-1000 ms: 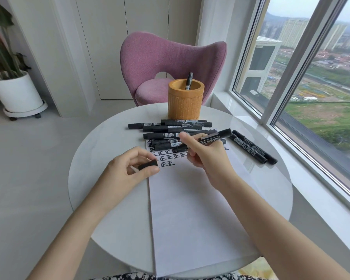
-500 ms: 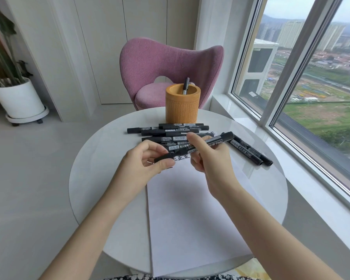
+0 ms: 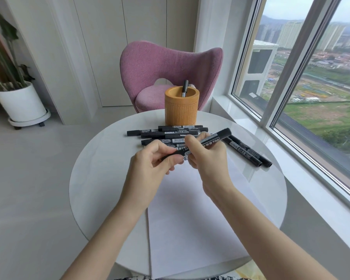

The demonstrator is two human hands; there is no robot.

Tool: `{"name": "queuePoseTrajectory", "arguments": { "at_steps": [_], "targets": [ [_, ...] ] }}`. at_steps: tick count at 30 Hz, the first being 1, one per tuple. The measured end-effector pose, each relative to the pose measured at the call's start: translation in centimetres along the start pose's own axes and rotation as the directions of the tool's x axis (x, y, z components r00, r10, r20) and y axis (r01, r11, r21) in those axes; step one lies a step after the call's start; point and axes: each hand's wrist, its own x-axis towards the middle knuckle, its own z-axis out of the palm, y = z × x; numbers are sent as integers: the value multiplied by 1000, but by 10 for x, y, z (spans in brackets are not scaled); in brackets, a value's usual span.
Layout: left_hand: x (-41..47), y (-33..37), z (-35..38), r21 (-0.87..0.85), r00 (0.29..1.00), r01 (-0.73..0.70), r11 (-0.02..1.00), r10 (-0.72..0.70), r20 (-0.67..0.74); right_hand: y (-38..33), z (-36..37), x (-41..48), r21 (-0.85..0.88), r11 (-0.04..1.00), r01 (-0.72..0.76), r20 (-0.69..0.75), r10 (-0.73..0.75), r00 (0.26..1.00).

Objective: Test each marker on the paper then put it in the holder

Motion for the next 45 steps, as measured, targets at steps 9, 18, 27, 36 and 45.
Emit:
{"name": "queuePoseTrajectory", "arguments": {
  "at_steps": [9, 18, 27, 36, 45],
  "targets": [
    [8, 1, 1, 88, 1000, -25, 996, 25, -1, 1, -13, 9, -9, 991, -130, 186, 129, 974],
    [87, 29, -25, 198, 970, -163, 966, 194, -148, 1, -47, 8, -402, 906, -132, 120, 195, 973],
    [182, 54, -15, 584, 917, -212, 783, 366, -157, 30, -55, 2, -694, 719, 41, 133, 72, 988],
    [199, 46, 15, 791, 940, -152, 593, 333, -68, 35, -56, 2, -717, 694, 63, 132, 48, 990],
    [198, 20, 42, 793, 971, -160, 587, 240, 18, 33, -56, 1, -684, 728, 46, 132, 61, 989]
  ]
}}
